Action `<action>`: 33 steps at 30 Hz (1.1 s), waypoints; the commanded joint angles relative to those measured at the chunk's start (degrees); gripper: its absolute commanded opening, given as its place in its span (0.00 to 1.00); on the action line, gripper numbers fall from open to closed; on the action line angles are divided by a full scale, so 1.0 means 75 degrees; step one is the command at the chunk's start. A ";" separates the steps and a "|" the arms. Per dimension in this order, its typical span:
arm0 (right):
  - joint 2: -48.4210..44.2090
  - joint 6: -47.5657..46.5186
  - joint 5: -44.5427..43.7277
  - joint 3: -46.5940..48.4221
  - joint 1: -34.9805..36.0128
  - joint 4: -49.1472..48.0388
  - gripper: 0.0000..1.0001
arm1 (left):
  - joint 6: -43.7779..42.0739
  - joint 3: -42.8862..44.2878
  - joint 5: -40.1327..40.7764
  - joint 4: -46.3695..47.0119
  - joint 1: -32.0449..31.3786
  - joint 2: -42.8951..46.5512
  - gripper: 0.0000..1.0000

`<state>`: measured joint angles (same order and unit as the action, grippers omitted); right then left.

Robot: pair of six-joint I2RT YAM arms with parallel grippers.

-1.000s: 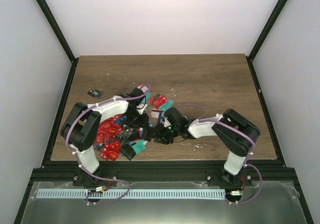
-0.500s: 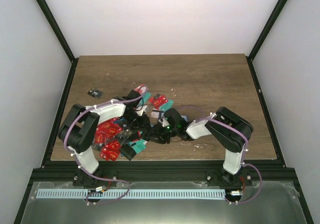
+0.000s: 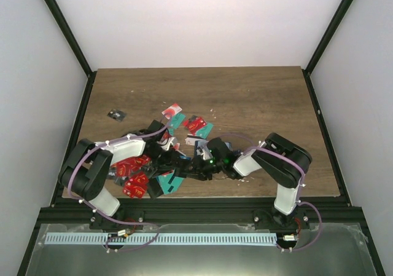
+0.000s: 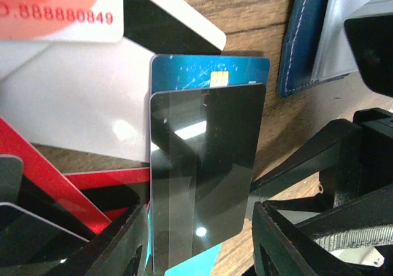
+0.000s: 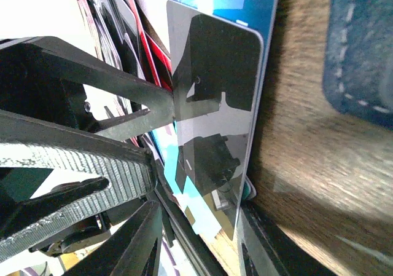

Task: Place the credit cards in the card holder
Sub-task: Pick up the credit card from the center of the board.

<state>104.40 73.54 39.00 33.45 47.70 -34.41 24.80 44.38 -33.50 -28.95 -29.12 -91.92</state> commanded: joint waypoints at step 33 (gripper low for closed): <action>0.0113 -0.1988 0.0026 0.1006 -0.0032 0.1658 0.06 | 0.0953 -0.0265 0.0144 0.0008 -0.0116 -0.0308 0.39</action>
<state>103.83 60.01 41.10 38.11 47.40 -24.91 31.46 43.66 -35.18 -28.10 -29.41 -92.42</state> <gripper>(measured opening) 0.103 0.398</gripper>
